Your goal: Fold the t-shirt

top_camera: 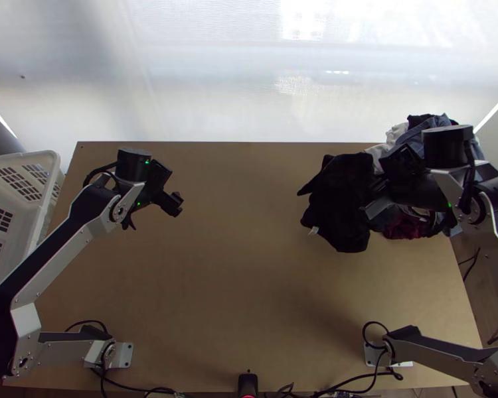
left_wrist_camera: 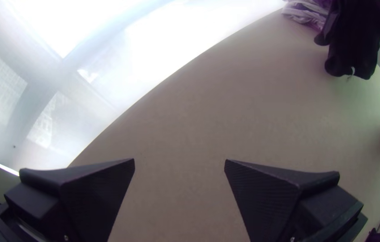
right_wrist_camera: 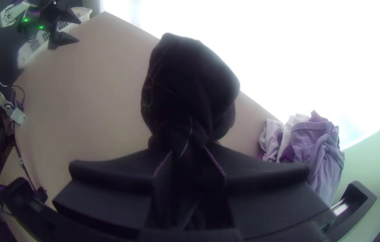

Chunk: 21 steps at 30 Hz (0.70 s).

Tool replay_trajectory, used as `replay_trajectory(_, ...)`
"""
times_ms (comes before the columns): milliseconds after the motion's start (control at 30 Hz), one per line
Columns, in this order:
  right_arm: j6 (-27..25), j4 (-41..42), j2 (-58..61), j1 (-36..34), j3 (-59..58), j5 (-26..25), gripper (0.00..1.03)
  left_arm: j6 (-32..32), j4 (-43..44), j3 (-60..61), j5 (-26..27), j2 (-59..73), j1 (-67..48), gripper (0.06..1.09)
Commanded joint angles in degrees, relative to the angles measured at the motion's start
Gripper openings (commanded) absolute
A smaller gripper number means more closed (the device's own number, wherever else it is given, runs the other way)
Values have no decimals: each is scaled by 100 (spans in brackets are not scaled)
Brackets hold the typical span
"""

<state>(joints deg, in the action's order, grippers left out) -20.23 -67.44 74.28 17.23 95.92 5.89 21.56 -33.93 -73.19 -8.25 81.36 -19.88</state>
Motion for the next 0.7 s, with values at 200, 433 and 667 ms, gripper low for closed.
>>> replay_trajectory(200,-878,-1026,-494,-1389,498,800,3,50,-70,-64,-36,-59,37,103)
replay_trajectory(433,-1097,-1245,-599,-634,445,1046,3,50,-105,-64,-54,-77,46,103)
replay_trajectory(667,-1335,-1245,-318,-159,392,1055,3,67,-298,-46,-63,-182,54,103)
